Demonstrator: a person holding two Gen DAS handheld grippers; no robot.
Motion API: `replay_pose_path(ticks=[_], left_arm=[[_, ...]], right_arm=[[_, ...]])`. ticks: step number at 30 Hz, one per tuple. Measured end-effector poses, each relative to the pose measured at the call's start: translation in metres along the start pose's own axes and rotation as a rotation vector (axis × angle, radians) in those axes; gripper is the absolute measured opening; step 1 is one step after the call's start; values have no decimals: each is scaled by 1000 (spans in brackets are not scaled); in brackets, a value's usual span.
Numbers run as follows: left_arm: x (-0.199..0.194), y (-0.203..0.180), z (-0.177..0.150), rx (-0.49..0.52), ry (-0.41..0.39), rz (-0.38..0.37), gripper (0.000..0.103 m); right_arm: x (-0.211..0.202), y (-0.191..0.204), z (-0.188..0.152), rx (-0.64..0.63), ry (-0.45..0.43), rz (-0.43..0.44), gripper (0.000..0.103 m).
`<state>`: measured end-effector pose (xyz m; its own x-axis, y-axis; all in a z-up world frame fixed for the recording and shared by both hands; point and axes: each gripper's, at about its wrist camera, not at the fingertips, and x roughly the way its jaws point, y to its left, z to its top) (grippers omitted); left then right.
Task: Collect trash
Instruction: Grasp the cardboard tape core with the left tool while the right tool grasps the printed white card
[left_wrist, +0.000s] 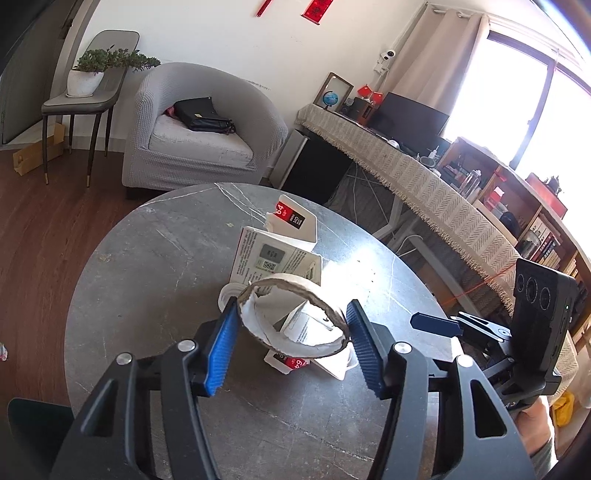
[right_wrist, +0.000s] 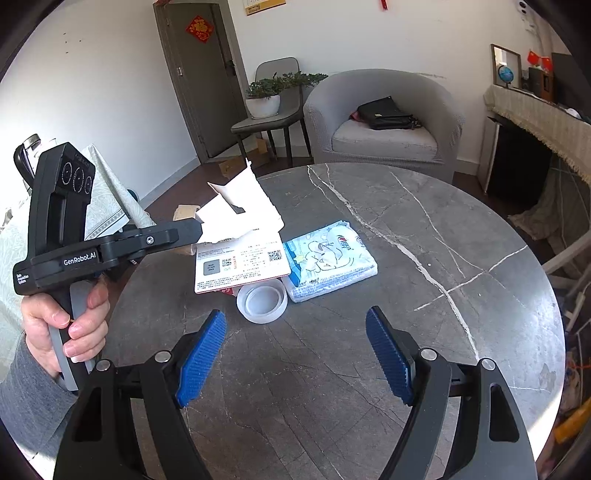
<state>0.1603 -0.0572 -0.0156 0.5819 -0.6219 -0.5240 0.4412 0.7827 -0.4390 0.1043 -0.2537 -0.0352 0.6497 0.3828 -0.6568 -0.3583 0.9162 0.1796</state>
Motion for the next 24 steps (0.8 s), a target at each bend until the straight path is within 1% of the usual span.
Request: replay_pose_path(ticks=[6, 11, 12, 13, 16, 19, 24], left_arm=[[-14, -1, 0, -2, -18, 3, 61], [-31, 2, 0, 5, -41, 16, 61], [-35, 3, 0, 8, -46, 19, 61], [-38, 4, 0, 9, -52, 19, 61], [-47, 9, 0, 6, -65, 26, 61], [-52, 15, -1, 3, -64, 36, 61], [-58, 24, -3, 3, -50, 52, 61]], right_arm=[[-1, 10, 3, -7, -11, 22, 79], [7, 26, 9, -54, -5, 40, 79], [9, 29, 11, -66, -2, 42, 80], [11, 33, 13, -79, 1, 45, 84], [17, 46, 19, -138, 3, 35, 90], [23, 53, 26, -163, 2, 26, 93], [43, 50, 33, -162, 35, 9, 93]])
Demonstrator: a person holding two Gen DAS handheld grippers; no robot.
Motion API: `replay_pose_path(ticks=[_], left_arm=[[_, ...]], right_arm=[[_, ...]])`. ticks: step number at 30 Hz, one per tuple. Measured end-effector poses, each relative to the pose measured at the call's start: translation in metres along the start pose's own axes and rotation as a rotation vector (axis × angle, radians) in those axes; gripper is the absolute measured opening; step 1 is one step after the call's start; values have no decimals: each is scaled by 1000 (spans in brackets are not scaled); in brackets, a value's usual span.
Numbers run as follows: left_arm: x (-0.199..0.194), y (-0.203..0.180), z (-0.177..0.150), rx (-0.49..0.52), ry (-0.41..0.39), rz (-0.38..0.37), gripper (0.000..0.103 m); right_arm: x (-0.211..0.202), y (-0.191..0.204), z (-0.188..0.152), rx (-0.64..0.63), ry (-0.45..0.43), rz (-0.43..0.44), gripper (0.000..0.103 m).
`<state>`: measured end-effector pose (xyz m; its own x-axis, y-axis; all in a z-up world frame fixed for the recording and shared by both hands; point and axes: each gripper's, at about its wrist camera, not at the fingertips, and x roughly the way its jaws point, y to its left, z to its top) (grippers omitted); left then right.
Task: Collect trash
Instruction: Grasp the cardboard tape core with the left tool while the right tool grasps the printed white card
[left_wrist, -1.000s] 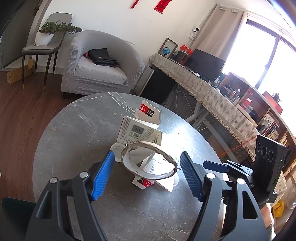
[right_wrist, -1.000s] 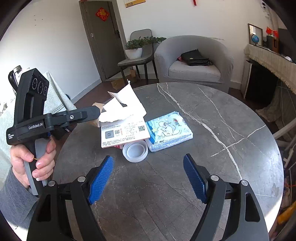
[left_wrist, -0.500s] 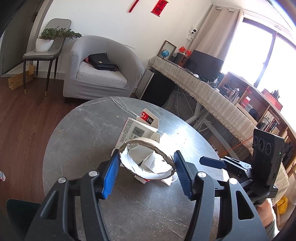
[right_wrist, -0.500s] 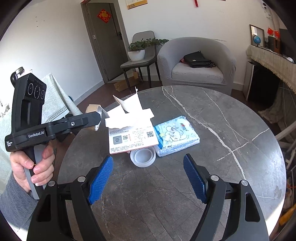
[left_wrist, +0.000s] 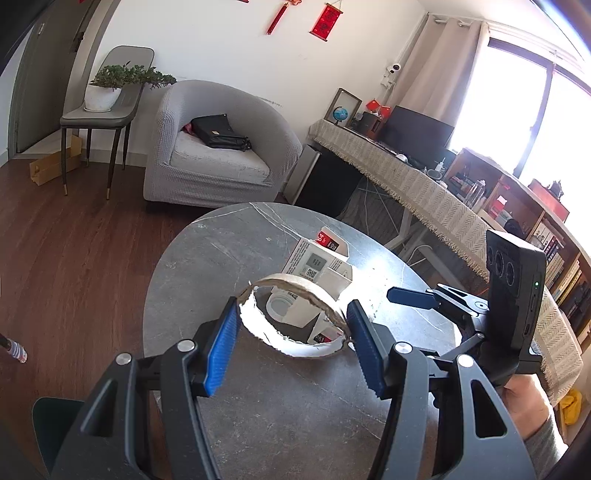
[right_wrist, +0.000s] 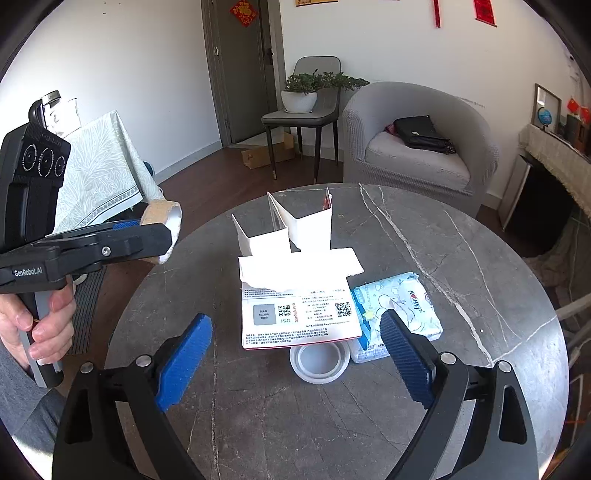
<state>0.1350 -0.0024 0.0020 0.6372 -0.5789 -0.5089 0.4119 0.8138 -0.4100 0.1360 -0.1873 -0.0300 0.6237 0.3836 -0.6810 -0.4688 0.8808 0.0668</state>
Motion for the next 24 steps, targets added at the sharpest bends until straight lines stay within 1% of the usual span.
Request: replay_pose_path(ticks=[6, 9, 12, 19, 23, 24], left_arm=[[-8, 7, 0, -1, 2, -2, 61], [-11, 10, -1, -5, 6, 0, 61], [-15, 17, -2, -11, 7, 1, 61], [-27, 24, 0, -12, 0, 5, 61], [-30, 26, -1, -15, 0, 8, 61], [-30, 26, -2, -12, 2, 11, 61]], right_arm=[[15, -9, 9, 42, 5, 37, 93], [19, -7, 13, 38, 2, 54, 93], [28, -3, 16, 28, 23, 65, 93], [41, -1, 15, 28, 51, 54, 93], [46, 6, 13, -1, 66, 35, 93], [46, 7, 13, 1, 69, 27, 90]])
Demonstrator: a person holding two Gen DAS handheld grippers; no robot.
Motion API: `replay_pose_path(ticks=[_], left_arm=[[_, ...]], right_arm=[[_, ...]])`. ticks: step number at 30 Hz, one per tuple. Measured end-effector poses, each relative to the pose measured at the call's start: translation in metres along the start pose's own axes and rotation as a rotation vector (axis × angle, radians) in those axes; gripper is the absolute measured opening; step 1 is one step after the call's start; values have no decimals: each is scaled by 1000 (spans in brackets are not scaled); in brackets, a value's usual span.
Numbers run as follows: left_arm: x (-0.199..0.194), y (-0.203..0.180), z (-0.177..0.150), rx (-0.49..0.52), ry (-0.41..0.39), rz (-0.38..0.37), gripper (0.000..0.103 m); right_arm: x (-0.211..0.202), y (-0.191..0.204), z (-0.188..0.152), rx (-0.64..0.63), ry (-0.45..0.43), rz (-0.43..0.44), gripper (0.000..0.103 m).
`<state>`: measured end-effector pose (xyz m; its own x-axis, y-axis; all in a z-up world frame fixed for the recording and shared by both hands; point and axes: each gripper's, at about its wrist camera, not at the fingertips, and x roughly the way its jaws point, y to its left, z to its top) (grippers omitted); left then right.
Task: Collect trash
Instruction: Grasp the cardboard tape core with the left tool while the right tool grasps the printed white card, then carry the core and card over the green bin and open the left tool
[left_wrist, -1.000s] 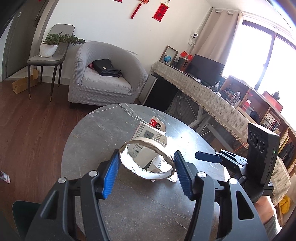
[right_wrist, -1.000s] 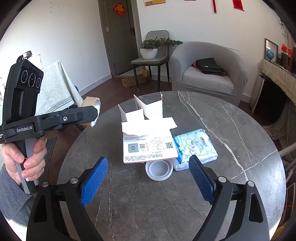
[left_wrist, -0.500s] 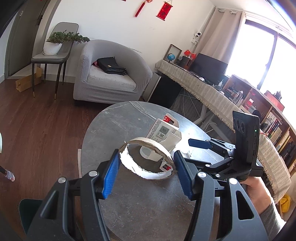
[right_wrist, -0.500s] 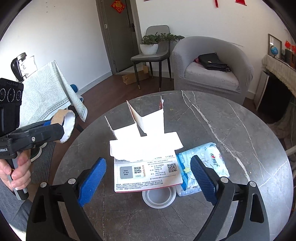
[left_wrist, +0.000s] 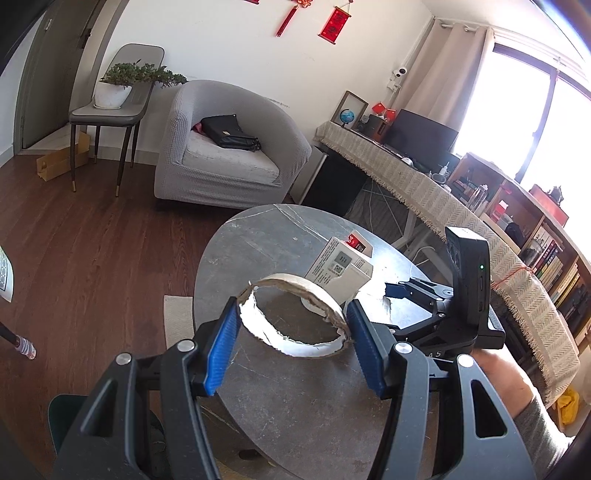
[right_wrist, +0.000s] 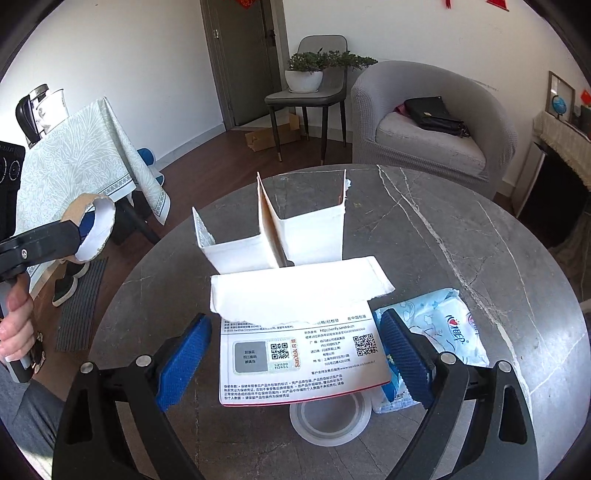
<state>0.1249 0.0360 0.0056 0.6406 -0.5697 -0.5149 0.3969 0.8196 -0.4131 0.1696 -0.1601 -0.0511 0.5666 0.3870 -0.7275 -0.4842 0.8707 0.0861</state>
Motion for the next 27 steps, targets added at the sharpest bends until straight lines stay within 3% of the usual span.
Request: replay_pose_path(ticks=[1, 6, 12, 20, 23, 27], left_arm=[[0, -1, 0, 5, 3, 5, 61], [-4, -2, -5, 25, 18, 33, 61], [-9, 4, -8, 21, 17, 60, 61], [-26, 14, -19, 13, 19, 105, 61], [-35, 22, -24, 6, 22, 125, 61], [-47, 30, -29, 0, 23, 146, 61]], right_arm=[[0, 0, 0, 4, 1, -11, 80], [-5, 1, -3, 13, -8, -38, 80], [-25, 10, -3, 32, -59, -10, 80], [-42, 21, 3, 113, -138, 130, 80], [-45, 18, 2, 196, -163, 206, 80], [-36, 17, -6, 314, -128, 308, 80]])
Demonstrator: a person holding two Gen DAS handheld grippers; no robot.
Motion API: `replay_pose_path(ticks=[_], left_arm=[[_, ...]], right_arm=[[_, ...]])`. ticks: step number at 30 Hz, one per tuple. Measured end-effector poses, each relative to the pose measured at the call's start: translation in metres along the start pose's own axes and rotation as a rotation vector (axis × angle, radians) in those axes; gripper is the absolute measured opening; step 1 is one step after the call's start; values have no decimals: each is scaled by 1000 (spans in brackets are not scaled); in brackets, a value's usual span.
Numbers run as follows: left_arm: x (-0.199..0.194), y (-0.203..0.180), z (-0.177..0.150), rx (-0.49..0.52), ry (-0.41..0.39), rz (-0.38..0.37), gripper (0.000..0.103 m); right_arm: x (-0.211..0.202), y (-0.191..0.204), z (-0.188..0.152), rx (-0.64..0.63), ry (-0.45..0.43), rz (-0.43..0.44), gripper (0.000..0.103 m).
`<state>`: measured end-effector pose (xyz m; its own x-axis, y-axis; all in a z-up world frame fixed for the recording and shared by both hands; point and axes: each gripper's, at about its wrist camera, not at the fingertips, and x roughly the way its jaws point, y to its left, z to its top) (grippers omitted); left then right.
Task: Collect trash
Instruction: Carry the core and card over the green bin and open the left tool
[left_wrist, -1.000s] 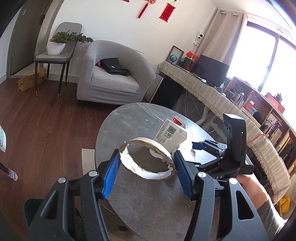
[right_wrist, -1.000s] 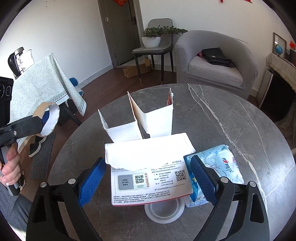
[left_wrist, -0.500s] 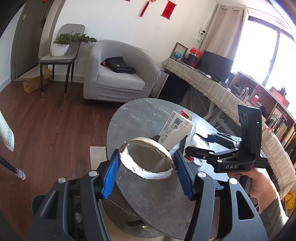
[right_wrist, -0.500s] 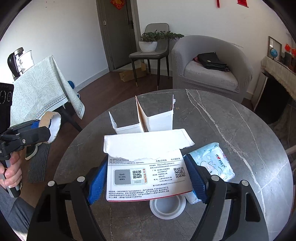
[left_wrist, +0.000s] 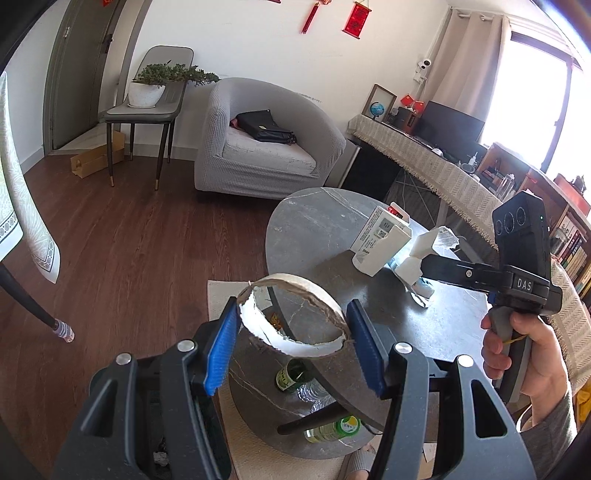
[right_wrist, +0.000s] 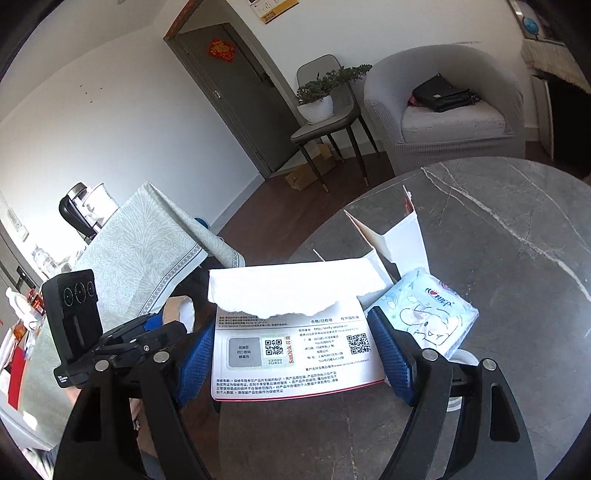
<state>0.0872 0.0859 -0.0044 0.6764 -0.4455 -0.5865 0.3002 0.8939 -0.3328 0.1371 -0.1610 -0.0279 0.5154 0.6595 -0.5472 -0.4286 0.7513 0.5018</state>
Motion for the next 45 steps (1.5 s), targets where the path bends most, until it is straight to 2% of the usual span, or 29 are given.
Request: replay_pose_path(ticks=[3, 7, 10, 17, 27, 41, 42, 44, 45], left_arm=[[-7, 7, -4, -4, 1, 11, 61], [-17, 14, -13, 3, 11, 32, 61], [-23, 20, -20, 8, 19, 55, 61], [-28, 51, -40, -13, 62, 123, 61], [-15, 114, -83, -107, 214, 233, 61], [0, 147, -128, -94, 394, 302, 62], [2, 149, -131, -91, 408, 308, 62], [5, 151, -136, -82, 430, 317, 74], [5, 152, -139, -73, 435, 319, 74]], right_arm=[[10, 8, -4, -11, 29, -35, 80], [21, 14, -13, 26, 60, 16, 80], [22, 26, -14, 0, 39, -4, 80], [39, 57, -15, -48, 36, 39, 80], [83, 107, -18, -132, 76, 86, 80], [143, 165, -36, -263, 189, 81, 80], [147, 168, -38, -272, 199, 77, 80], [153, 174, -42, -289, 212, 63, 80], [156, 176, -43, -294, 218, 60, 80]])
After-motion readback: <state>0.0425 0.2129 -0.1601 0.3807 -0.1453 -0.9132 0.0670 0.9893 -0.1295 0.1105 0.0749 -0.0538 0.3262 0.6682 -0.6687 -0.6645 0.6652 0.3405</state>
